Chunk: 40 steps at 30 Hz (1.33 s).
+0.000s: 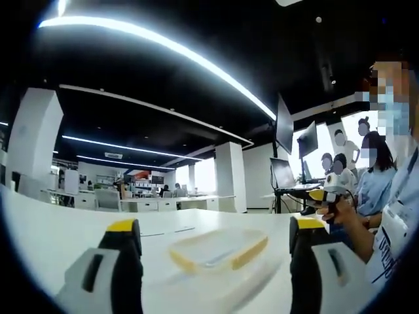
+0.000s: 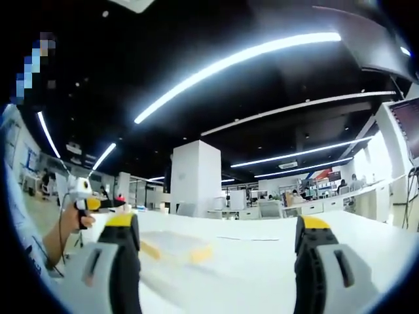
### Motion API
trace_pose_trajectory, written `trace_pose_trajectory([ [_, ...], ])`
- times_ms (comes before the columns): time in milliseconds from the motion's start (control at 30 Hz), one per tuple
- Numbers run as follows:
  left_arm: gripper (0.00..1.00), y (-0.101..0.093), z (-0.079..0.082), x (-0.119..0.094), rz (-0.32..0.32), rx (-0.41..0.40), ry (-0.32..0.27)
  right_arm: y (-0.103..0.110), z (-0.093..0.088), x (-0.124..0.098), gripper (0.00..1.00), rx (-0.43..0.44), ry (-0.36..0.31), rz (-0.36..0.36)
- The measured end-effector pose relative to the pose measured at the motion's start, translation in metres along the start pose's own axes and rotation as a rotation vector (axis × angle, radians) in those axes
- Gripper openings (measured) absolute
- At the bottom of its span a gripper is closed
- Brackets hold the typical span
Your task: Snap each plastic latch of the storage box into its locked position after aligning the lid with the box until every specified latch is closed and the lid sits flush.
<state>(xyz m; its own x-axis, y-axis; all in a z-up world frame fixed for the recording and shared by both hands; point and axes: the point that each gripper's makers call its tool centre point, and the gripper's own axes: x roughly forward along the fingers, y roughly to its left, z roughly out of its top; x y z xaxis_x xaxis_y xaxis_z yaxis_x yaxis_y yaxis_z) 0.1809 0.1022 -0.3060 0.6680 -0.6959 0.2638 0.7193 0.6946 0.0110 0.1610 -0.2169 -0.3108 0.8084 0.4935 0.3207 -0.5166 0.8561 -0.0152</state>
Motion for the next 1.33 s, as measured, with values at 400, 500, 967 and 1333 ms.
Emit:
trace_pose_trajectory([
  [400, 0.94, 0.0014, 0.0018, -0.0026, 0.002, 0.003, -0.004, 0.0015, 0.0011, -0.0013, 1.00, -0.003, -0.005, 0.005],
  [500, 0.94, 0.0007, 0.0009, -0.0023, 0.001, 0.003, 0.000, 0.0014, 0.0012, -0.0017, 1.00, -0.001, -0.005, 0.007],
  [967, 0.96, -0.0034, 0.0012, -0.0024, -0.005, 0.006, -0.003, 0.0012, 0.0016, -0.0025, 1.00, 0.003, -0.006, 0.009],
  [1333, 0.97, -0.0011, 0.0014, -0.0027, -0.004, 0.009, 0.003, 0.0032, 0.0013, -0.0006, 1.00, 0.003, -0.004, 0.013],
])
